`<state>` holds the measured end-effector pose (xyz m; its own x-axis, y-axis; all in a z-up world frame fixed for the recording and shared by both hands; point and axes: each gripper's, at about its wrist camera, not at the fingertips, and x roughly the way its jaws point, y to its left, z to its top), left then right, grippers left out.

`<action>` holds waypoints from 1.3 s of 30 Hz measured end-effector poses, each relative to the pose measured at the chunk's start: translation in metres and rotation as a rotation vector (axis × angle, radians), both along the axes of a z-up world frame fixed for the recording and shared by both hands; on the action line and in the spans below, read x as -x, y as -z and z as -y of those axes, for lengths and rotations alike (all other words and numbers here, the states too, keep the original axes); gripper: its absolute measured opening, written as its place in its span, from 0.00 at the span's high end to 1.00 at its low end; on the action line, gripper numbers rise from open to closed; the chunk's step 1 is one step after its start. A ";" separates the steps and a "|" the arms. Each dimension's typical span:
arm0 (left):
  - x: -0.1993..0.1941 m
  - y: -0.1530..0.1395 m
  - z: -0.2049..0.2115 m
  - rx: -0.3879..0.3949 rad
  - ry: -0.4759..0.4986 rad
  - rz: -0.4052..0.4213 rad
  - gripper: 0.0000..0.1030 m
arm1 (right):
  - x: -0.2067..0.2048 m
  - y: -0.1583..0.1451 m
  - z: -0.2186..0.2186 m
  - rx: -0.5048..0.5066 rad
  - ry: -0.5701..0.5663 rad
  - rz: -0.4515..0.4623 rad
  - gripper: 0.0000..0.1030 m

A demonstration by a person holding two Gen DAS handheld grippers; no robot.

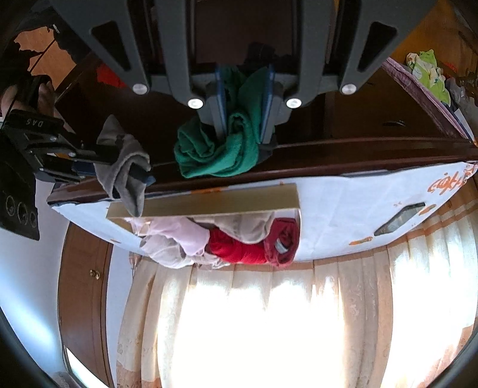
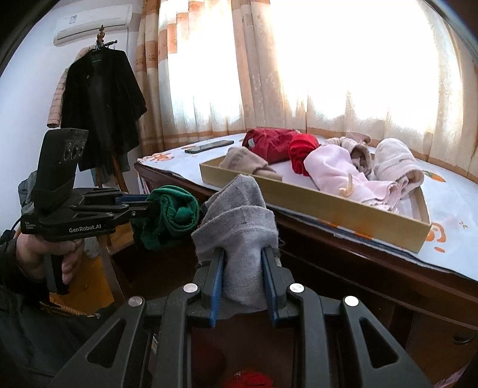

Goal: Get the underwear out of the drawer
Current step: 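Carry the grey sock and green garment over the cardboard tray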

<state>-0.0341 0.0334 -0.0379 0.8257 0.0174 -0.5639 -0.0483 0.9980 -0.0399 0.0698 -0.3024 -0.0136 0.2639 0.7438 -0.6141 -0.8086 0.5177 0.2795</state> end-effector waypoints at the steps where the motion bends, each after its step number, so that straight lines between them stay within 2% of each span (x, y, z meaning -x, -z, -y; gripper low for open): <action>1: 0.000 -0.002 0.000 -0.001 0.000 0.005 0.82 | 0.000 -0.001 0.000 -0.002 0.002 0.003 0.74; 19: -0.006 -0.045 0.006 -0.035 0.043 0.099 0.83 | -0.017 -0.016 0.006 -0.034 0.043 0.024 0.74; 39: -0.057 -0.081 0.010 -0.106 0.085 0.137 0.83 | -0.063 -0.047 0.023 -0.033 0.120 0.058 0.74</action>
<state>0.0227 0.0233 0.0433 0.8955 -0.0021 -0.4451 0.0349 0.9972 0.0654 0.1325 -0.3258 0.0330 0.3865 0.7243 -0.5710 -0.7568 0.6029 0.2524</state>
